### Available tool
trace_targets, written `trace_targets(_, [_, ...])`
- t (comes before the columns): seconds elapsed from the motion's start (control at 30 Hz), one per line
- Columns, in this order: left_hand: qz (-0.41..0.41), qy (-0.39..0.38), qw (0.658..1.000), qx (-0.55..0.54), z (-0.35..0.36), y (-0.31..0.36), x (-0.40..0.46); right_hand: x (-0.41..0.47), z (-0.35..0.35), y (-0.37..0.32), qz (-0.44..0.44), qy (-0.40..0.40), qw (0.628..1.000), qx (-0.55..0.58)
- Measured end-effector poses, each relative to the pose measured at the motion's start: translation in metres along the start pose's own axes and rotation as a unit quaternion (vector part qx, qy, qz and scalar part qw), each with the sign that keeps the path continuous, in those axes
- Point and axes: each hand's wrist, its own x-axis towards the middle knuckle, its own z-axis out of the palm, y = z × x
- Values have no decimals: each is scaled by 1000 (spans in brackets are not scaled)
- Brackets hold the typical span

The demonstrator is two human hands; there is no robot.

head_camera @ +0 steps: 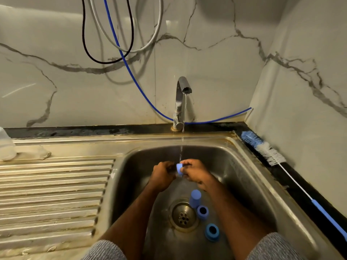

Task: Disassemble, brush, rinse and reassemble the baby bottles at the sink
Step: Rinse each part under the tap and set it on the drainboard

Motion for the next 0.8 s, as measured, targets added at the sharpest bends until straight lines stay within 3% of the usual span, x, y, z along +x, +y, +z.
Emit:
trace_targets(0.33, [3, 35, 974, -225, -3, 17, -6, -8, -1, -22, -4, -39, 983, 178])
trace_targets(0.63, [25, 81, 971, -222, -10, 23, -1, -13, 12, -34, -96, 44, 982, 155])
trace_targets(0.8, [49, 116, 975, -185, -7, 25, 0, -10, 16, -41, -79, 65, 984, 148])
